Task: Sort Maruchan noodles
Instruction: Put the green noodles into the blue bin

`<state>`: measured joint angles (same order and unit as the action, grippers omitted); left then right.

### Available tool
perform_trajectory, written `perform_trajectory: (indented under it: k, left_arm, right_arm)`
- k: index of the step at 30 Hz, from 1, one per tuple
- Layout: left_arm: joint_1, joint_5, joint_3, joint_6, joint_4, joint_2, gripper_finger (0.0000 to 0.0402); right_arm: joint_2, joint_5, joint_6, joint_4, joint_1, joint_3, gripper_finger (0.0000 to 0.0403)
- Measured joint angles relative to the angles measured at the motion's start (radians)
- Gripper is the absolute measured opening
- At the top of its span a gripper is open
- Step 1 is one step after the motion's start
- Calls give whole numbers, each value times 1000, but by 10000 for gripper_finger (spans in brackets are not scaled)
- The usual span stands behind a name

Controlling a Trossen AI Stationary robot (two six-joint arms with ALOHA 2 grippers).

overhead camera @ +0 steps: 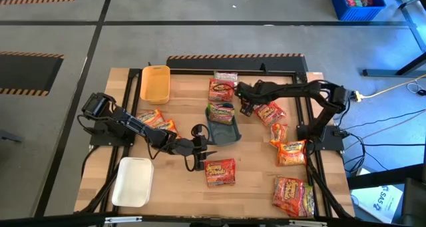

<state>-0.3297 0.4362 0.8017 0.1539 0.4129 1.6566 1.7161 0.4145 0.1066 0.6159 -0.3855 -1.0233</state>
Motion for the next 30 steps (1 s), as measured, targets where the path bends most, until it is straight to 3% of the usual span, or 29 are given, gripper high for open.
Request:
perform_trajectory:
  k: [3,12,16,24,30]
  left_arm:
    - [0,0,0,0,0,0,143]
    - [3,10,0,0,0,0,143]
    - [2,15,0,0,0,0,143]
    - [2,15,0,0,0,0,143]
    - [2,16,0,0,0,0,143]
  right_arm:
    - [0,44,18,-42,0,39,363]
    - [1,18,17,-198,-1,127,365]
    - [1,-16,9,-208,-1,134,365]
    - [20,30,12,-195,-27,132,365]
    - [23,71,16,-190,-30,136,316]
